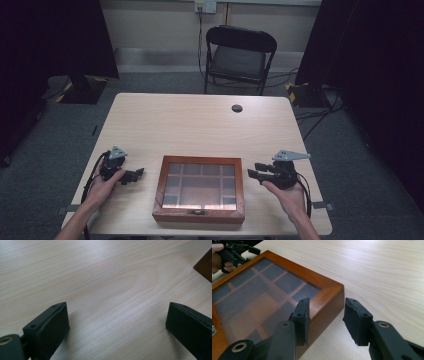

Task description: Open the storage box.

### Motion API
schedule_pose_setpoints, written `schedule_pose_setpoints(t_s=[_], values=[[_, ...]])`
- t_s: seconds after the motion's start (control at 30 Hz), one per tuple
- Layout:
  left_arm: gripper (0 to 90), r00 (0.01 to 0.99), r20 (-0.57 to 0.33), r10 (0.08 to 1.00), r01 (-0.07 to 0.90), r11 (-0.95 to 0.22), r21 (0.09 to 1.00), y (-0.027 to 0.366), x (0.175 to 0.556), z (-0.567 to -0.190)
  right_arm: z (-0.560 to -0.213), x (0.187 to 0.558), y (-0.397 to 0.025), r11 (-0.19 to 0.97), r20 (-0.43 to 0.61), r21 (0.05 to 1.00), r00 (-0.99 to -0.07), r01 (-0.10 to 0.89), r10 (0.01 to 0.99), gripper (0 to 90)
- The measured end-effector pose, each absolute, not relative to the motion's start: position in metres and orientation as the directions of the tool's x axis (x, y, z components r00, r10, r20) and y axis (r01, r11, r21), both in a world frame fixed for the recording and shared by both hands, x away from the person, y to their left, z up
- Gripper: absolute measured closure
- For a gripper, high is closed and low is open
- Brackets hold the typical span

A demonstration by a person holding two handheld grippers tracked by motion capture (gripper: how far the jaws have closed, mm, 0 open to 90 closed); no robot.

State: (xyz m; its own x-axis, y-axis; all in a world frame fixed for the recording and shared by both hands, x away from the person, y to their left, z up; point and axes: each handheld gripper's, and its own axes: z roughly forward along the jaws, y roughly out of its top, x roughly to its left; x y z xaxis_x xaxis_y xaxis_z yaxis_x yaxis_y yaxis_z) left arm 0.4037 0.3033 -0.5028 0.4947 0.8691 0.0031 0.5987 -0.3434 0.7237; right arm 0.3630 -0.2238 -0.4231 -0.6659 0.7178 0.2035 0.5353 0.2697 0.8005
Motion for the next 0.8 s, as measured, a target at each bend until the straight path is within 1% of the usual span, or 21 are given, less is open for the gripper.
schedule_pose_setpoints(t_s=[0.17,0.3,0.47,0.6,0.63,0.67,0.8], values=[[4.0,0.493,-0.001,0.87,0.601,-0.339,0.724,0.303,0.404,-0.503,-0.413,0.366,-0.211,0.267,0.224,0.811,-0.698,0.521,0.68,58.8],[4.0,0.494,0.002,0.869,0.599,-0.342,0.724,0.303,0.404,-0.503,-0.406,0.368,-0.196,0.298,0.216,0.813,-0.733,0.501,0.645,60.0],[4.0,0.493,-0.001,0.87,0.6,-0.34,0.724,0.303,0.404,-0.503,-0.4,0.366,-0.177,0.303,0.217,0.833,-0.776,0.463,0.592,59.3],[4.0,0.494,-0.002,0.869,0.6,-0.34,0.724,0.303,0.404,-0.503,-0.402,0.361,-0.162,0.341,0.216,0.823,-0.805,0.454,0.552,63.8],[4.0,0.494,-0.002,0.869,0.6,-0.34,0.724,0.303,0.404,-0.503,-0.402,0.361,-0.162,0.341,0.216,0.823,-0.805,0.454,0.552,63.8],[4.0,0.494,0.0,0.87,0.6,-0.341,0.724,0.303,0.404,-0.503,-0.404,0.359,-0.156,0.359,0.222,0.817,-0.82,0.452,0.528,66.8],[4.0,0.493,-0.004,0.87,0.602,-0.337,0.724,0.303,0.404,-0.503,-0.408,0.355,-0.147,0.39,0.225,0.809,-0.844,0.44,0.487,71.4]])
